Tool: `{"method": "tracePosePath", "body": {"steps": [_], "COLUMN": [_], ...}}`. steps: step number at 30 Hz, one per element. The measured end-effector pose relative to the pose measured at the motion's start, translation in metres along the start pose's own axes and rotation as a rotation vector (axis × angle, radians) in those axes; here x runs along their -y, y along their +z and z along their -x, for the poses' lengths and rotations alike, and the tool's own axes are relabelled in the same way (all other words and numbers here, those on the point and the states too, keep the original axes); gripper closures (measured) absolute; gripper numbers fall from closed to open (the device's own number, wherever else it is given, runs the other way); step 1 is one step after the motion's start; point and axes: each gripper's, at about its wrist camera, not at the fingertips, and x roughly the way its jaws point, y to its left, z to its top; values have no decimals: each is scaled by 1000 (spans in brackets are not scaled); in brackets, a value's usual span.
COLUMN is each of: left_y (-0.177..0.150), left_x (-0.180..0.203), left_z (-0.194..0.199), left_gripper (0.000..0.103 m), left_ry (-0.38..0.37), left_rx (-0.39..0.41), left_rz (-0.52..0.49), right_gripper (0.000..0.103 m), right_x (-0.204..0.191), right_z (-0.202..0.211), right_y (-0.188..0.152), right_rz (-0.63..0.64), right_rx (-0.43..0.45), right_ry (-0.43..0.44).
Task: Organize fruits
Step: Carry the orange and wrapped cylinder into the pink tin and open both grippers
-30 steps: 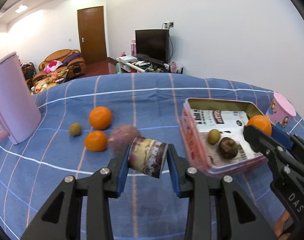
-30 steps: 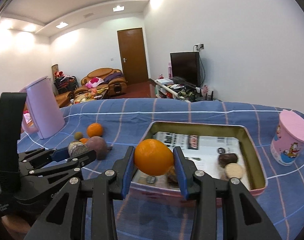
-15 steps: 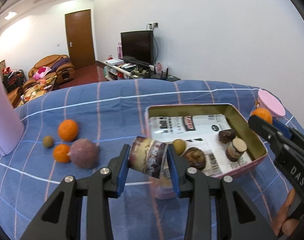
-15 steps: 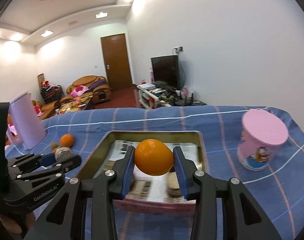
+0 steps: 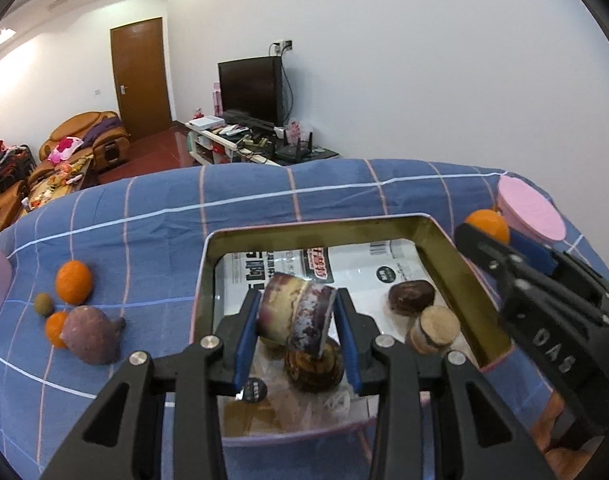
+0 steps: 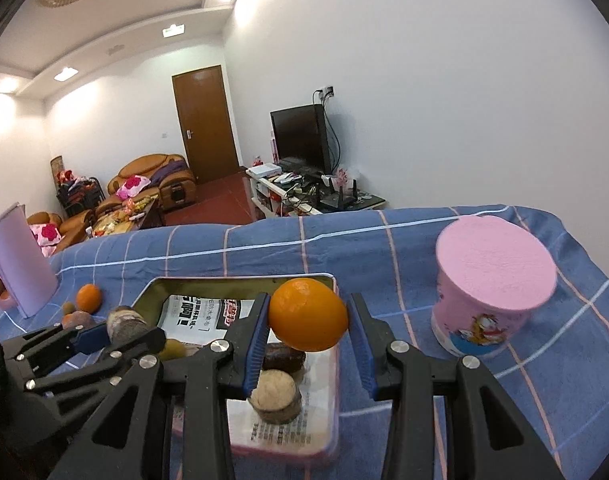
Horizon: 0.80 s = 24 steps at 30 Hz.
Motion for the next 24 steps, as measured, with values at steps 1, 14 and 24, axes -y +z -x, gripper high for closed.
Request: {"method": "tracePosePath", "body": {"steps": [1, 14, 24], "left_y": [1, -3, -4], "left_x": [1, 0, -1], "left_z": [-3, -26, -32], "left_gripper": [65, 65, 65], "left_ry": [6, 96, 115], "left_rx": [-1, -22, -41], "left_rz": [0, 3, 4], "right_gripper": [62, 62, 59], "right_x": [-1, -15, -12], "right_z": [-5, -50, -54], "right_y": [1, 0, -1], "right_rz": [2, 47, 11], "right_rx": [-9, -133, -158], "right_ry": [1, 76, 143]}}
